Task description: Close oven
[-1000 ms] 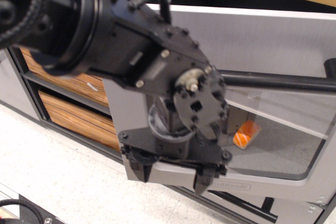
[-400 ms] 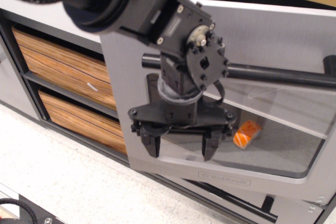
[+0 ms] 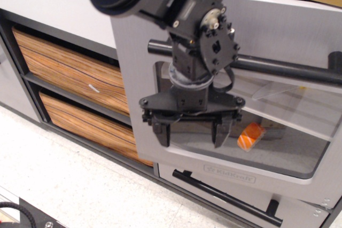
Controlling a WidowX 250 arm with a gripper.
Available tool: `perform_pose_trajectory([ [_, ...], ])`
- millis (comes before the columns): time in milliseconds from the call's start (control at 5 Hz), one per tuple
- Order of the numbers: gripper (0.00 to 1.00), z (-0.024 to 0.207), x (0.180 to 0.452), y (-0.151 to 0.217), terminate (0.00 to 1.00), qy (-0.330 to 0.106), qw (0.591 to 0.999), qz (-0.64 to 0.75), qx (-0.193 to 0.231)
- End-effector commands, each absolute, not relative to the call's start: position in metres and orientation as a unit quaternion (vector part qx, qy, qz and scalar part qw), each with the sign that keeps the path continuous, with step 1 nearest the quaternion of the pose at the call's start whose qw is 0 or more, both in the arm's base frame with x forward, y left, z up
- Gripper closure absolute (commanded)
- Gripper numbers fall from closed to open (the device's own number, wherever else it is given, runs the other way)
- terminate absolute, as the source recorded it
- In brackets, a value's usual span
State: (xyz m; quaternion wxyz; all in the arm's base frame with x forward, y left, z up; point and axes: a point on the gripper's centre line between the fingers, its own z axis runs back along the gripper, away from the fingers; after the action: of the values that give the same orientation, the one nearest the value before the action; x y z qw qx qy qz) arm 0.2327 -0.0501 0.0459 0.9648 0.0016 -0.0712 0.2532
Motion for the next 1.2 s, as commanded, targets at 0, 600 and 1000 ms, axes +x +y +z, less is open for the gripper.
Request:
perform_pose_trajectory([
  [0, 0.00, 0.056, 0.254, -0.050, 0.00, -0.089, 0.959, 0.270, -0.008],
  [600, 0.00, 0.062, 0.270, -0.051, 0.00, -0.092, 0.954, 0.286, -0.013],
  [1000, 0.00, 0.062, 0.274, -0.052, 0.00, -0.093, 0.952, 0.290, -0.014],
])
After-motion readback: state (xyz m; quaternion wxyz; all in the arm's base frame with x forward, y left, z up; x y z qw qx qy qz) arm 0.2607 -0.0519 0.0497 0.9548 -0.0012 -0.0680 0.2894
